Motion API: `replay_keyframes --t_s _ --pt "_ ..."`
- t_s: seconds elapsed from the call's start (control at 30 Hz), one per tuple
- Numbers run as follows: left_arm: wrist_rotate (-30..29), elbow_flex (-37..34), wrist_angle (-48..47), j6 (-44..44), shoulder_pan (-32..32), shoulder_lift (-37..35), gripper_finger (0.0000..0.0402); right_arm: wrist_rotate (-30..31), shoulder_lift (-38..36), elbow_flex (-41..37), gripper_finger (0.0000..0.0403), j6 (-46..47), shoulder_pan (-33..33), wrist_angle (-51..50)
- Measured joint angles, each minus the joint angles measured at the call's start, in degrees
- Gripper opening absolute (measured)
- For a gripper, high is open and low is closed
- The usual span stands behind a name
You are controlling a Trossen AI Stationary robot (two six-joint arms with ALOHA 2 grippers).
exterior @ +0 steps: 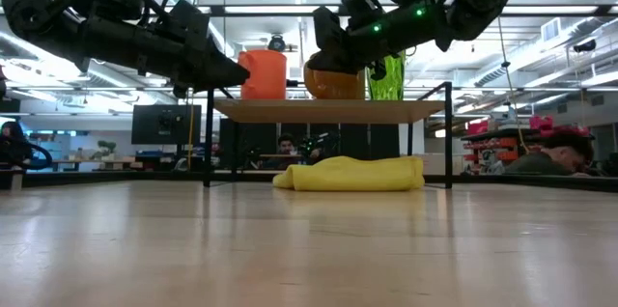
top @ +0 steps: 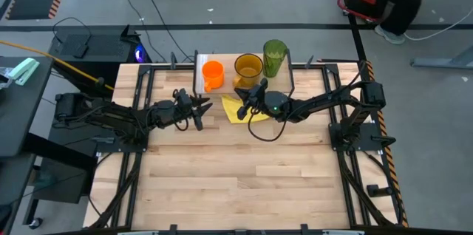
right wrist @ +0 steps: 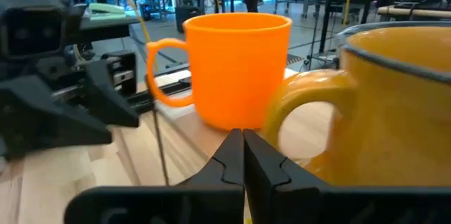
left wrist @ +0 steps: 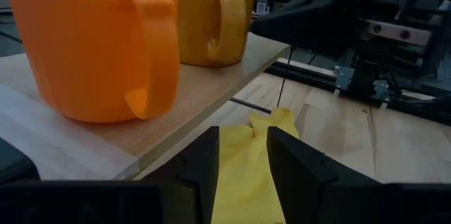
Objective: Stack small to large cups/mugs on shelf
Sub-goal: Adjust the yellow mug
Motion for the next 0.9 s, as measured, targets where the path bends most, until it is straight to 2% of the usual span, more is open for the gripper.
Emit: replay_keyframes --t_s 0.23,0.37,0.63,0.8,0.9 --pt "-0.02 0.00 0.00 -0.02 0.00 0.00 0.0125 0.27 -0.02 0.00 0.0002 -1.18 2.06 -1.72" --pt "0.00 0.00 -0.02 -0.02 0.00 0.00 0.0125 4.02 -0.05 0.00 0.0002 -1.64 3.32 -5.84" --pt "-0.01 0.00 -0.34 -0.04 0.00 0.00 0.0129 7.14 -0.07 0.00 0.0031 -4.64 5.05 -8.76" --pt "0.00 0.00 -0.49 -0.24 0.00 0.00 0.0122 14.95 -0.22 -0.02 0.0053 -4.89 7.04 -11.89" --pt "0.00 0.00 -1.06 -0.17 0.00 0.00 0.0122 16.95 -0.23 -0.02 0.0069 -4.67 8.41 -12.22"
